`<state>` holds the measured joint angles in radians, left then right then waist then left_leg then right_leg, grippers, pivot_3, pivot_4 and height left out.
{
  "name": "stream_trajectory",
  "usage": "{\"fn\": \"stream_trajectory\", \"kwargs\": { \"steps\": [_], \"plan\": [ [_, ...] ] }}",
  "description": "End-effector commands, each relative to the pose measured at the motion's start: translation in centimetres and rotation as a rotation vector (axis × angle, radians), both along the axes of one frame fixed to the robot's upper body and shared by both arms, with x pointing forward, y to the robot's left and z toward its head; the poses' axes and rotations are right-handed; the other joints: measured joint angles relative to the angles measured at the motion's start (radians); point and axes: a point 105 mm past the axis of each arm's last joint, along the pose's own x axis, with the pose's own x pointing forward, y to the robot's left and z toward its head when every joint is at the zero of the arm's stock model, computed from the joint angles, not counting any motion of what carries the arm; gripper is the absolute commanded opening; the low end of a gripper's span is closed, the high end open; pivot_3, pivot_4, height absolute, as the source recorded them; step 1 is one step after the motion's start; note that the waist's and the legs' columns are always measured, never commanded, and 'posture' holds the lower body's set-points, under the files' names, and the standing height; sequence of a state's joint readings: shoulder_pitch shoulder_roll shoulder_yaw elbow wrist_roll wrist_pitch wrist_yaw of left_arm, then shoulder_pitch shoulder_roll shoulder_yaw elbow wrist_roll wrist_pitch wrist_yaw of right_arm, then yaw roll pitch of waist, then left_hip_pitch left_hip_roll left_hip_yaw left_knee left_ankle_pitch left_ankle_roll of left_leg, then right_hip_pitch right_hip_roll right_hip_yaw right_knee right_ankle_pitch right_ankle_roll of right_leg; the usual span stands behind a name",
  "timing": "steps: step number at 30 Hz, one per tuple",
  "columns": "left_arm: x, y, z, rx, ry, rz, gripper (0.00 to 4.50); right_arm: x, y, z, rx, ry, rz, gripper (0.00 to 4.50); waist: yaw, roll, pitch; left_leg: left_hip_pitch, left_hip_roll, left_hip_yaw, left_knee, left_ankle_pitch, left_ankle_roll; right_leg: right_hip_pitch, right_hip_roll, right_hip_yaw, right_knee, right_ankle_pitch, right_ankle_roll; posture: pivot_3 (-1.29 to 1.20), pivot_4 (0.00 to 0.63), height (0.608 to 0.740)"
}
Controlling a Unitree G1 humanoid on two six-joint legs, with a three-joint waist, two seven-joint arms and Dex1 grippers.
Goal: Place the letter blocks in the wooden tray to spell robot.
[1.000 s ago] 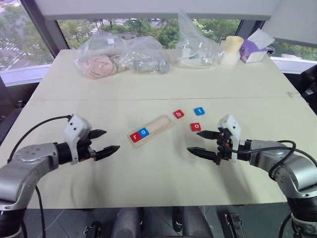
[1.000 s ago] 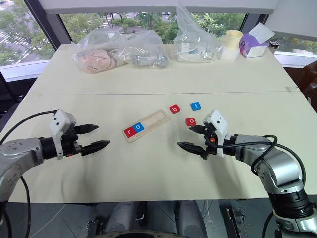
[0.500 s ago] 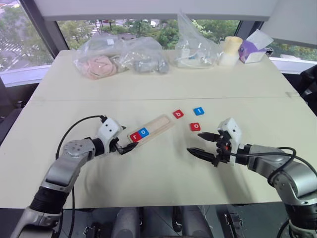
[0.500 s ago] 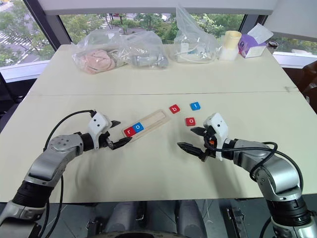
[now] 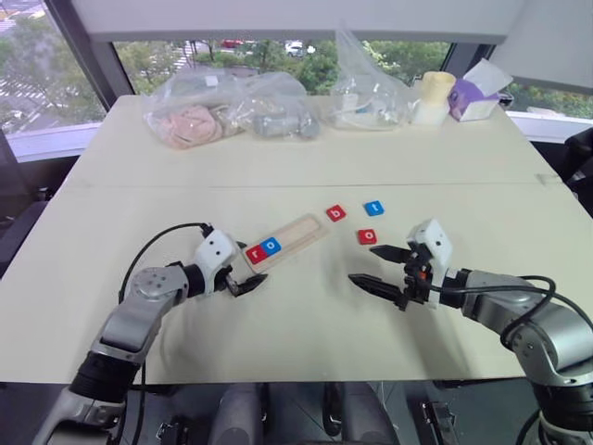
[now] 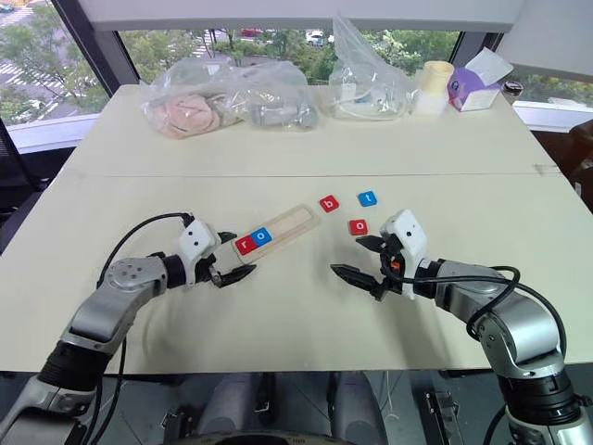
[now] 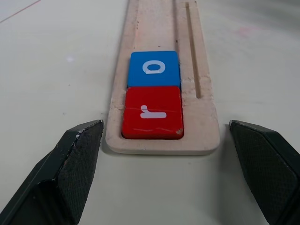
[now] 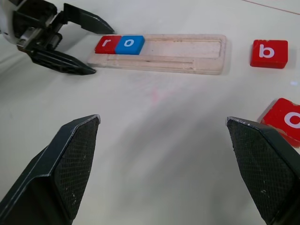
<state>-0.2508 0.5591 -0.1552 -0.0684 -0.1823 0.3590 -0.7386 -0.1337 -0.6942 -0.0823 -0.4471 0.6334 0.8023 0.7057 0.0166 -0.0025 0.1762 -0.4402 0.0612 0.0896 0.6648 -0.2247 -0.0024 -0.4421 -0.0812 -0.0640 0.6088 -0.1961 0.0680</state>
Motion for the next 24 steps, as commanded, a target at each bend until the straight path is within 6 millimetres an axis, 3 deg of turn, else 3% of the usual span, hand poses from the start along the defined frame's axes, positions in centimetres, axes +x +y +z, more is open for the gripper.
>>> {"fn": "stream_trajectory", "kwargs": {
  "steps": [1, 3, 8, 14, 19, 24],
  "plan": [
    [0.1, 0.4, -2.2, 0.06, 0.061, 0.043, 4.5, 0.1, 0.4, 0.9, 0.011, -0.038, 0.018, 4.43, -0.001, 0.0, 0.0, 0.0, 0.0, -0.001, 0.0, -0.001, -0.001, 0.0, 0.0, 0.0, 0.0, -0.001, 0.001, 0.0, 0.15, 0.739],
    [-0.1, 0.2, -2.5, 0.054, 0.087, 0.03, 4.5, 0.1, 0.4, 0.9, 0.009, -0.039, 0.016, 4.43, -0.001, 0.0, -0.001, 0.002, 0.0, -0.001, 0.0, -0.001, -0.002, 0.001, 0.0, 0.0, 0.0, -0.001, 0.001, 0.0, 0.15, 0.739],
    [-0.2, 0.3, -2.6, 0.044, 0.105, 0.036, 3.13, 0.1, 0.3, 0.9, 0.008, -0.041, 0.009, 4.5, -0.001, 0.002, -0.002, 0.002, 0.0, -0.002, 0.0, -0.002, -0.003, 0.002, 0.0, 0.0, 0.0, -0.001, 0.001, 0.0, 0.15, 0.739],
    [0.0, 0.8, -2.0, 0.061, 0.095, 0.016, 3.13, 0.1, 0.2, 0.8, 0.007, -0.039, 0.0, 4.5, -0.003, 0.002, -0.002, 0.002, 0.0, -0.002, 0.0, -0.002, -0.003, 0.002, 0.0, 0.0, 0.0, -0.001, 0.001, 0.0, 0.15, 0.739],
    [-1.4, -0.1, 0.2, 0.119, 0.038, -0.297, 3.13, 0.5, 0.0, 0.8, 0.007, -0.037, -0.006, 4.5, -0.007, 0.002, -0.002, 0.001, 0.001, -0.001, 0.0, -0.002, -0.003, -0.001, 0.001, 0.0, 0.001, -0.001, 0.001, 0.0, 0.15, 0.739],
    [-1.5, 0.2, -0.6, 0.327, -0.023, -0.529, 3.13, 0.7, -0.2, 1.0, 0.005, -0.047, -0.013, 4.5, 0.0, 0.002, -0.002, -0.003, 0.001, 0.0, -0.001, 0.0, 0.0, -0.004, 0.001, 0.0, 0.0, 0.001, -0.002, 0.0, 0.15, 0.739]
  ]
}}
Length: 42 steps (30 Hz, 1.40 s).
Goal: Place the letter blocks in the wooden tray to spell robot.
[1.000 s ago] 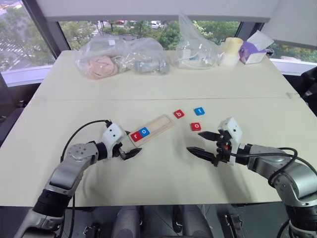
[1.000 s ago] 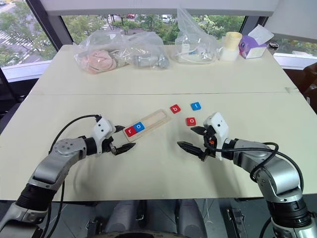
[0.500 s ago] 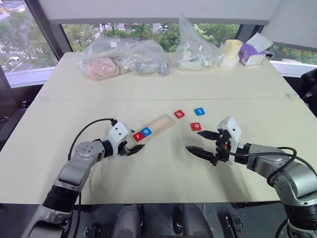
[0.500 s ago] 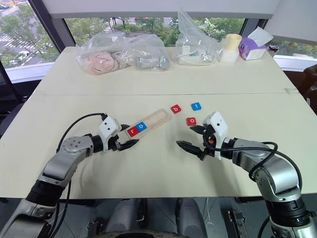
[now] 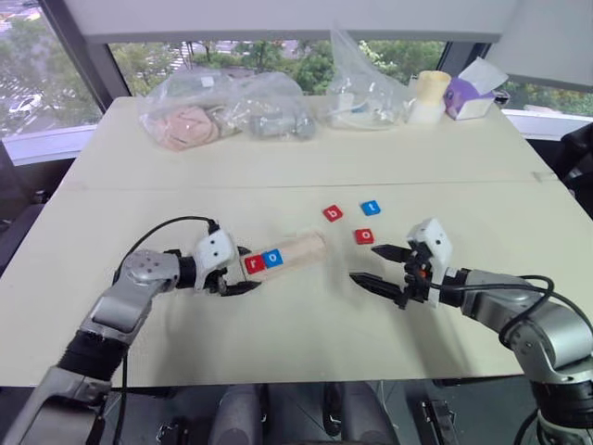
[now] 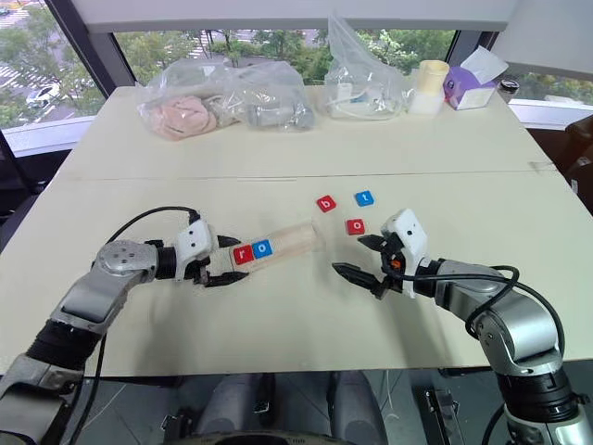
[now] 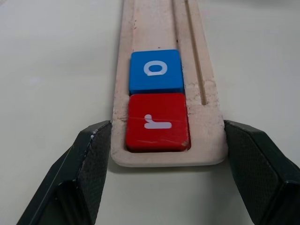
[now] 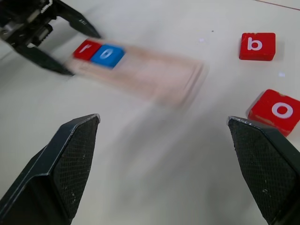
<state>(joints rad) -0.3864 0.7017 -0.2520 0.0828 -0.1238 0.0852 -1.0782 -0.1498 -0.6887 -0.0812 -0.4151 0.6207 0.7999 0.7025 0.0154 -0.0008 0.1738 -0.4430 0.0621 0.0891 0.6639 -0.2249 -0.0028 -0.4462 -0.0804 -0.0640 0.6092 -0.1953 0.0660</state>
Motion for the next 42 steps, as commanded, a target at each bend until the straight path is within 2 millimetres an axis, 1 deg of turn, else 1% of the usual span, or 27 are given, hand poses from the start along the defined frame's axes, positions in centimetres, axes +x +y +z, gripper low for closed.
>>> {"fn": "stream_trajectory", "kwargs": {
  "steps": [1, 4, 7, 12, 15, 16, 17, 19, 21, 24, 25, 27, 29, 31, 33, 34, 35, 37, 42],
  "plan": [
    [-0.5, 0.1, -1.5, 0.122, 0.012, -0.141, 3.13, 0.2, 0.2, 1.2, 0.007, -0.053, 0.008, 4.5, 0.0, 0.0, 0.0, 0.0, 0.0, 0.0, 0.0, 0.0, 0.0, 0.0, 0.0, 0.0, 0.0, 0.0, 0.0, 0.0, 0.15, 0.739],
    [0.3, -0.5, -1.1, 0.132, 0.015, -0.228, 3.13, -0.2, 0.2, 1.1, 0.02, -0.045, -0.004, 4.5, 0.0, 0.0, 0.0, 0.0, 0.0, 0.001, 0.0, 0.0, 0.0, 0.001, -0.001, 0.0, -0.001, 0.0, 0.0, 0.0, 0.15, 0.739],
    [0.9, -0.6, -1.3, 0.165, 0.02, -0.284, 3.13, -0.6, 0.3, 1.0, 0.026, -0.04, -0.01, 4.5, -0.001, 0.0, 0.0, 0.0, -0.001, 0.0, 0.0, 0.0, 0.001, 0.001, -0.001, 0.0, -0.001, 0.0, 0.0, 0.0, 0.15, 0.739],
    [1.8, -0.9, -1.3, 0.151, 0.062, -0.305, 3.13, -1.0, 0.3, 0.8, 0.029, -0.034, -0.026, 4.5, 0.0, 0.0, 0.0, 0.001, -0.001, 0.0, 0.0, 0.0, 0.001, 0.002, -0.001, 0.0, -0.001, 0.0, 0.001, 0.0, 0.15, 0.739],
    [1.8, -0.8, -1.5, 0.142, 0.112, -0.302, 3.13, -1.2, 0.2, 0.8, 0.032, -0.036, -0.04, 4.5, 0.0, 0.0, 0.0, 0.001, -0.001, 0.0, 0.0, 0.0, 0.001, 0.002, -0.001, 0.0, 0.0, -0.002, 0.003, 0.0, 0.15, 0.739],
    [1.8, -0.8, -1.6, 0.143, 0.131, -0.297, 4.21, -1.3, 0.2, 0.8, 0.032, -0.036, -0.044, 4.5, 0.0, 0.0, 0.0, 0.001, -0.001, 0.0, 0.0, 0.0, 0.001, 0.002, 0.0, 0.0, 0.0, -0.002, 0.003, 0.0, 0.15, 0.739],
    [1.7, -0.6, -1.7, 0.151, 0.149, -0.293, 4.45, -1.4, 0.1, 0.8, 0.033, -0.034, -0.047, 4.5, -0.001, 0.0, 0.0, 0.001, -0.001, 0.0, 0.0, 0.0, 0.001, 0.002, -0.001, 0.0, 0.0, -0.002, 0.004, 0.0, 0.15, 0.739],
    [1.6, -0.4, -1.9, 0.161, 0.167, -0.29, 4.45, -1.5, 0.1, 0.7, 0.034, -0.033, -0.048, 4.5, -0.002, 0.0, 0.0, 0.001, -0.001, 0.0, 0.0, 0.0, 0.001, 0.002, 0.0, 0.0, 0.0, -0.002, 0.004, 0.0, 0.15, 0.739],
    [1.7, -0.5, -1.7, 0.154, 0.148, -0.281, 4.45, -1.5, 0.1, 0.7, 0.034, -0.033, -0.049, 4.5, -0.003, 0.0, 0.0, 0.001, -0.001, 0.0, 0.0, 0.0, 0.001, 0.002, 0.0, 0.0, 0.0, -0.002, 0.003, 0.0, 0.15, 0.739],
    [1.4, 0.4, -0.8, 0.111, 0.168, -0.225, 4.45, -1.0, 0.0, 1.1, 0.021, -0.056, -0.047, 4.5, -0.006, 0.0, 0.0, 0.001, 0.0, -0.001, 0.0, 0.0, 0.001, 0.002, 0.0, 0.0, 0.0, -0.002, 0.003, 0.0, 0.15, 0.739],
    [1.2, 1.1, 0.1, 0.08, 0.189, -0.188, 4.45, -0.5, 0.1, 1.8, 0.041, -0.08, -0.058, 4.5, -0.008, -0.001, 0.0, 0.001, 0.0, -0.001, 0.0, 0.0, 0.001, 0.002, 0.0, 0.0, 0.0, -0.002, 0.003, 0.0, 0.15, 0.739],
    [0.5, 2.8, 2.3, -0.01, 0.267, -0.109, 4.45, 0.9, 0.4, 3.3, 0.085, -0.122, -0.09, 4.5, -0.029, -0.003, 0.001, 0.001, 0.0, 0.0, 0.0, 0.0, 0.001, 0.0, 0.001, 0.001, 0.001, -0.002, 0.003, 0.0, 0.15, 0.739],
    [-0.1, 3.5, 3.5, -0.063, 0.315, -0.067, 4.45, 1.9, 0.6, 3.9, 0.096, -0.137, -0.114, 4.5, -0.032, -0.004, 0.002, 0.001, 0.001, -0.001, 0.0, 0.0, 0.001, -0.001, 0.002, 0.001, 0.003, -0.002, 0.003, 0.0, 0.15, 0.739],
    [0.2, 4.3, 5.4, -0.16, 0.314, 0.028, 4.45, 3.5, 1.1, 3.7, 0.055, -0.13, -0.148, 4.5, -0.031, -0.004, 0.002, 0.0, 0.002, -0.002, 0.0, 0.0, 0.001, -0.002, 0.003, 0.0, 0.004, -0.003, 0.003, 0.0, 0.15, 0.739],
    [1.4, 4.9, 8.3, -0.305, 0.238, 0.149, 4.45, 5.2, 2.4, 3.5, 0.047, -0.111, -0.151, 4.5, -0.028, -0.005, 0.003, 0.0, 0.002, -0.002, 0.0, 0.0, 0.001, -0.002, 0.002, 0.0, 0.004, -0.003, 0.003, 0.0, 0.15, 0.739],
    [1.6, 5.0, 9.6, -0.368, 0.201, 0.191, 4.45, 6.1, 3.2, 3.4, 0.043, -0.103, -0.153, 4.5, -0.028, -0.005, 0.003, 0.0, 0.003, -0.002, 0.0, 0.0, 0.001, -0.002, 0.002, 0.0, 0.004, -0.002, 0.003, 0.0, 0.15, 0.739],
    [1.4, 4.9, 10.4, -0.407, 0.181, 0.211, 4.45, 6.9, 3.7, 3.2, 0.035, -0.092, -0.158, 4.5, -0.03, -0.005, 0.003, 0.0, 0.002, -0.002, 0.0, 0.0, 0.001, -0.002, 0.002, 0.0, 0.004, -0.002, 0.003, 0.0, 0.15, 0.739],
    [0.6, 4.5, 11.0, -0.434, 0.164, 0.226, 4.45, 8.5, 4.1, 2.8, 0.006, -0.081, -0.19, 4.5, -0.03, -0.005, 0.003, 0.0, 0.002, -0.001, 0.0, 0.001, 0.001, -0.002, 0.001, 0.0, 0.004, -0.001, 0.001, 0.0, 0.15, 0.739],
    [-1.7, 3.1, 10.2, -0.44, 0.176, 0.254, 4.45, 11.7, 5.0, 1.8, -0.035, -0.065, -0.247, 4.5, -0.03, -0.005, 0.003, -0.001, -0.001, 0.003, -0.001, 0.0, 0.002, -0.001, 0.0, 0.002, 0.004, -0.002, 0.004, 0.0, 0.15, 0.739]
  ]
}}
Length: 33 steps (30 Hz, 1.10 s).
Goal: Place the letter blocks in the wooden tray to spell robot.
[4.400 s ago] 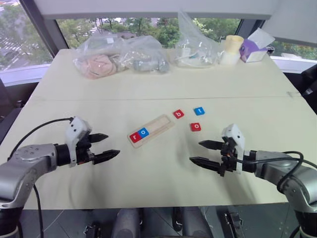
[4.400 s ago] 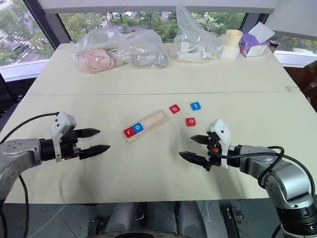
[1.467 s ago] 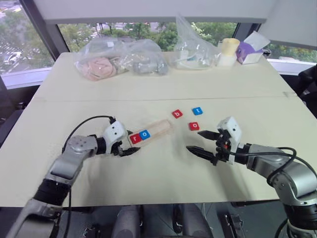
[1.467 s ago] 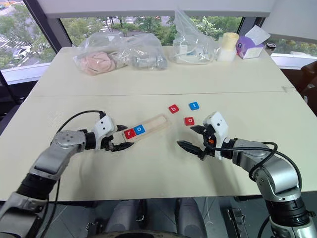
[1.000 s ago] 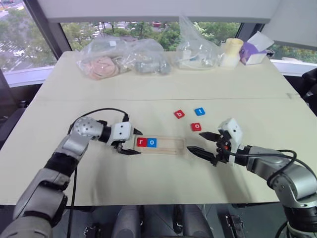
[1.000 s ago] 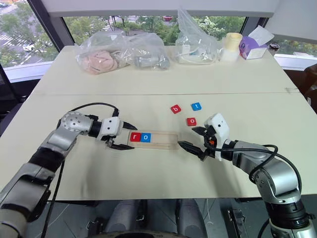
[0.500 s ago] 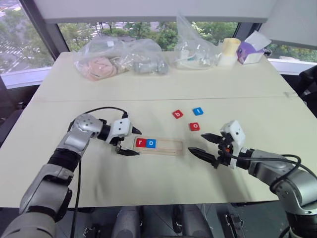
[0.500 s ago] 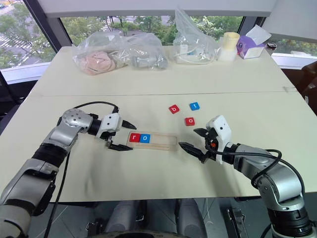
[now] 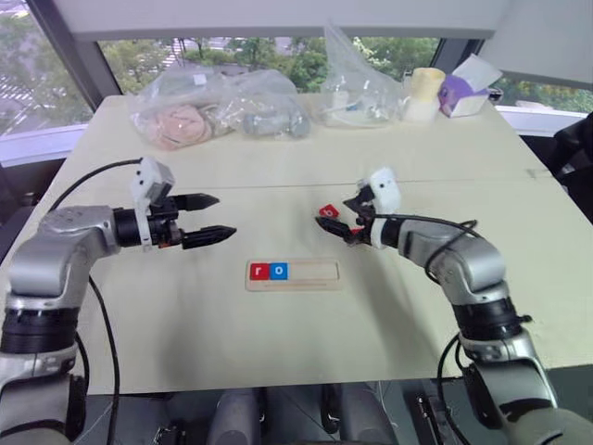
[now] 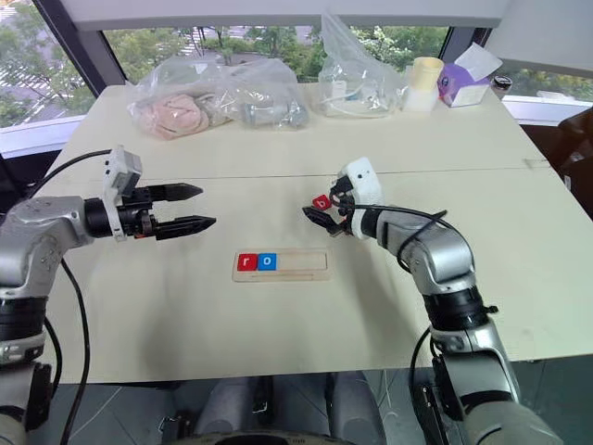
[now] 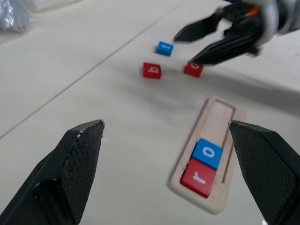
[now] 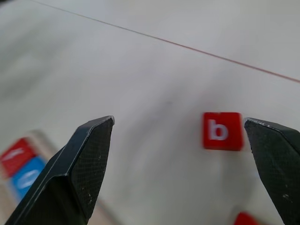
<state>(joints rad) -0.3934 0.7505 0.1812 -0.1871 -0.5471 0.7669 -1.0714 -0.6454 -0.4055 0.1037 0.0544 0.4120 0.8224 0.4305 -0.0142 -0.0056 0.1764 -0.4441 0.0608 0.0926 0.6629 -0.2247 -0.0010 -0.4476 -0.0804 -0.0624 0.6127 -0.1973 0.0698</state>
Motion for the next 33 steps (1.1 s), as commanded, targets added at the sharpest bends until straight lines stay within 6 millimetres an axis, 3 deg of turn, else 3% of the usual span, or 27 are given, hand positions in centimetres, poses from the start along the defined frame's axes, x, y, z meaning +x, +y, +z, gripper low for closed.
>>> {"fn": "stream_trajectory", "kwargs": {
  "steps": [1, 4, 12, 15, 20, 23, 28, 33],
  "plan": [
    [-1.2, -0.9, 0.8, -0.013, -0.036, 0.017, 4.45, 1.9, 0.4, 0.4, -0.023, -0.04, -0.034, 4.5, 0.0, 0.0, 0.0, 0.0, 0.0, 0.001, 0.0, 0.0, 0.0, 0.0, 0.0, 0.0, 0.0, 0.0, 0.0, 0.0, 0.15, 0.739],
    [-1.4, -0.9, 1.2, -0.042, -0.056, 0.076, 4.45, 2.9, 0.5, 0.0, -0.039, -0.034, -0.049, 4.5, 0.002, 0.0, 0.0, 0.0, 0.0, 0.001, 0.0, 0.0, 0.0, 0.0, 0.001, 0.0, 0.001, 0.0, 0.0, 0.0, 0.15, 0.739],
    [-1.9, -0.8, 1.1, -0.012, -0.067, 0.142, 4.45, 3.4, 1.0, -2.2, -0.046, 0.046, -0.054, 4.5, -0.005, 0.0, 0.0, 0.002, 0.001, 0.0, 0.001, 0.001, -0.001, 0.001, 0.001, 0.0, 0.001, 0.0, -0.001, 0.0, 0.15, 0.739],
    [-1.5, -0.2, 1.2, -0.018, -0.07, 0.173, 4.5, 3.9, 1.3, -2.6, -0.046, 0.044, -0.073, 3.68, -0.006, 0.0, 0.0, 0.002, 0.001, 0.001, 0.001, 0.001, -0.001, 0.001, 0.001, 0.0, 0.002, 0.0, -0.001, 0.0, 0.15, 0.739],
    [-1.4, -0.4, 0.6, 0.003, -0.059, 0.169, 4.5, 4.1, 2.1, -2.5, -0.04, 0.031, -0.068, 1.15, -0.007, 0.0, 0.0, 0.003, 0.001, 0.001, 0.001, 0.001, -0.001, 0.001, 0.002, 0.0, 0.002, 0.0, -0.001, 0.0, 0.15, 0.739],
    [-1.3, -0.7, 0.6, -0.001, -0.058, 0.161, 4.5, 4.0, 1.7, -2.2, -0.056, 0.005, -0.081, 1.16, -0.006, 0.0, 0.0, 0.002, 0.001, 0.001, 0.001, 0.001, -0.001, 0.001, 0.002, 0.0, 0.002, 0.0, -0.001, 0.0, 0.15, 0.739],
    [-1.3, -1.6, 0.4, 0.009, -0.053, 0.122, 4.5, 3.2, -2.0, 2.6, -0.05, -0.175, -0.244, 1.16, 0.004, 0.0, 0.0, 0.001, 0.001, 0.0, 0.001, 0.001, -0.001, 0.0, 0.001, 0.0, 0.002, 0.0, -0.001, 0.0, 0.15, 0.739],
    [-1.2, -2.8, -0.5, 0.016, -0.035, 0.073, 4.5, -2.0, -5.9, 3.0, -0.039, -0.129, -0.458, 1.16, 0.006, 0.0, 0.0, 0.001, 0.0, 0.0, 0.0, 0.0, -0.001, 0.0, -0.001, 0.0, 0.0, 0.0, -0.001, 0.0, 0.15, 0.739]
  ]
}}
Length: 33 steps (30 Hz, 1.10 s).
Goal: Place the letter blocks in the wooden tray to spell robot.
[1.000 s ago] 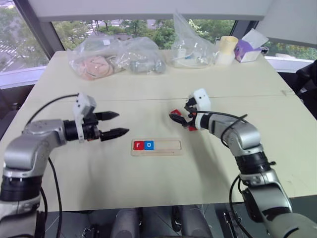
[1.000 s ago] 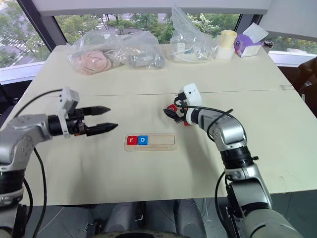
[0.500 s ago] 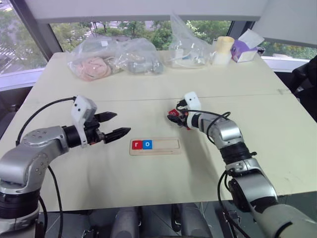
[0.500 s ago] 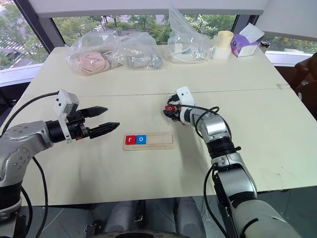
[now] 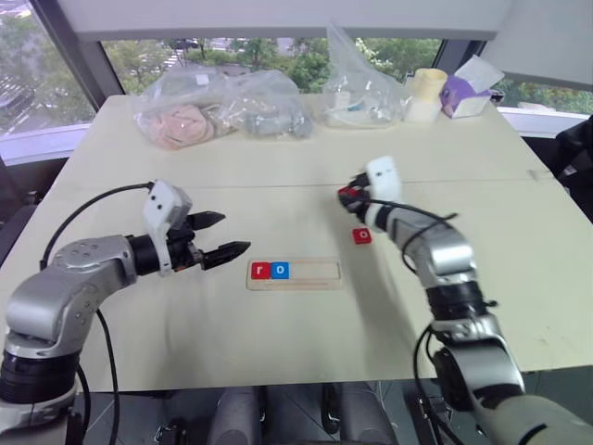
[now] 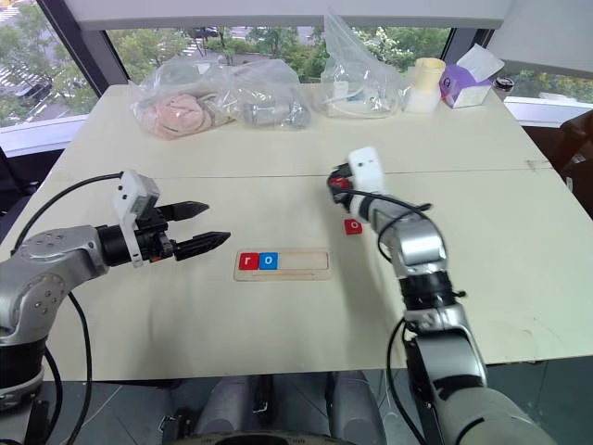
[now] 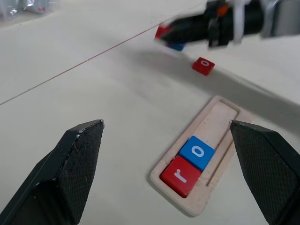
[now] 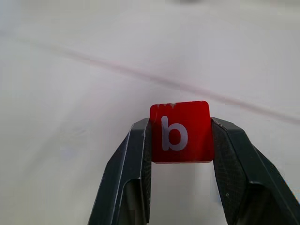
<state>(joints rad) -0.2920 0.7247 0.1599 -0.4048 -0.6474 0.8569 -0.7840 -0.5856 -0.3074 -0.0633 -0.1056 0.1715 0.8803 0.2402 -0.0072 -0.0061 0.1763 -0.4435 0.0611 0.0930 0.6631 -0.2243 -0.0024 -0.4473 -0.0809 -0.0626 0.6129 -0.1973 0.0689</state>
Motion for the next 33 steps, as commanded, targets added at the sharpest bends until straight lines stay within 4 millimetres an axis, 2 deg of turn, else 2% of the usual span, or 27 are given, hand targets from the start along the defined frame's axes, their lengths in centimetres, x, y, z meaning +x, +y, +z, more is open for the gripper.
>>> {"fn": "stream_trajectory", "kwargs": {
  "steps": [1, 6, 9, 12, 18, 20, 25, 26, 30, 33],
  "plan": [
    [0.1, -1.1, 0.3, 0.0, -0.032, -0.052, 4.5, -3.9, -1.8, 0.7, 0.059, 0.024, -0.142, 1.16, -0.003, 0.0, 0.0, 0.0, 0.0, 0.0, 0.0, 0.0, 0.0, 0.0, 0.0, 0.0, 0.0, 0.0, 0.0, 0.0, 0.15, 0.739],
    [0.0, -2.4, 0.2, -0.006, -0.025, -0.127, 4.5, -8.9, -2.6, -1.3, 0.131, 0.149, -0.294, 1.16, -0.01, 0.001, 0.0, 0.0, 0.002, -0.001, -0.001, 0.0, 0.0, -0.003, 0.002, 0.0, 0.001, 0.001, -0.002, 0.0, 0.15, 0.739],
    [-0.2, -3.0, 0.0, 0.013, -0.022, -0.177, 4.5, -10.9, -2.7, -2.6, 0.169, 0.217, -0.362, 1.16, -0.007, 0.001, 0.0, 0.0, 0.003, -0.003, -0.001, -0.001, -0.001, -0.003, 0.003, 0.0, 0.002, 0.002, -0.003, 0.0, 0.15, 0.739],
    [0.2, -3.0, -0.3, 0.026, -0.021, -0.189, 4.5, -11.6, -2.1, -3.9, 0.23, 0.278, -0.392, 1.16, -0.008, 0.001, 0.0, 0.0, 0.003, -0.003, -0.001, -0.002, -0.003, -0.004, 0.002, 0.0, 0.001, 0.002, -0.003, 0.0, 0.15, 0.739],
    [0.4, -3.2, -0.9, 0.048, -0.02, -0.209, 4.5, -11.5, -1.3, -5.2, 0.267, 0.339, -0.394, 1.16, -0.01, 0.002, 0.0, -0.002, 0.003, -0.002, -0.002, -0.002, -0.003, -0.006, 0.001, 0.0, -0.001, 0.002, -0.003, 0.0, 0.15, 0.739],
    [0.4, -3.2, -1.0, 0.05, -0.02, -0.208, 4.5, -11.3, -1.2, -5.4, 0.274, 0.347, -0.393, 2.24, -0.01, 0.002, 0.0, -0.003, 0.002, -0.002, -0.003, -0.002, -0.003, -0.007, 0.001, 0.0, -0.001, 0.002, -0.003, 0.0, 0.15, 0.739],
    [0.3, -2.8, -1.3, 0.058, -0.016, -0.201, 4.5, -11.7, -1.6, -5.5, 0.263, 0.351, -0.388, 4.47, -0.01, 0.002, 0.0, -0.005, 0.002, -0.002, -0.003, -0.001, -0.001, -0.009, 0.001, 0.0, -0.001, 0.002, -0.003, 0.0, 0.15, 0.739],
    [0.4, -2.7, -1.3, 0.061, -0.015, -0.2, 4.5, -11.7, -1.8, -5.3, 0.261, 0.343, -0.392, 4.47, -0.01, 0.002, 0.0, -0.005, 0.002, -0.002, -0.003, 0.0, -0.001, -0.009, 0.001, 0.0, -0.001, 0.002, -0.003, 0.0, 0.15, 0.739],
    [-0.5, -2.6, -0.8, 0.03, 0.02, -0.26, 4.5, -10.0, -4.6, -0.5, 0.11, 0.047, -0.15, 4.47, -0.007, 0.002, 0.001, -0.006, 0.002, -0.001, -0.003, 0.0, -0.001, -0.01, 0.0, 0.0, -0.001, 0.001, -0.003, 0.0, 0.15, 0.739],
    [-0.7, -2.1, -1.2, 0.096, 0.028, -0.317, 4.5, -9.9, -5.6, 0.1, 0.089, 0.027, 0.144, 4.47, -0.009, 0.001, 0.001, -0.005, 0.0, -0.001, -0.002, -0.002, -0.003, -0.008, -0.001, 0.001, -0.003, -0.001, 0.001, 0.0, 0.15, 0.739]
  ]
}}
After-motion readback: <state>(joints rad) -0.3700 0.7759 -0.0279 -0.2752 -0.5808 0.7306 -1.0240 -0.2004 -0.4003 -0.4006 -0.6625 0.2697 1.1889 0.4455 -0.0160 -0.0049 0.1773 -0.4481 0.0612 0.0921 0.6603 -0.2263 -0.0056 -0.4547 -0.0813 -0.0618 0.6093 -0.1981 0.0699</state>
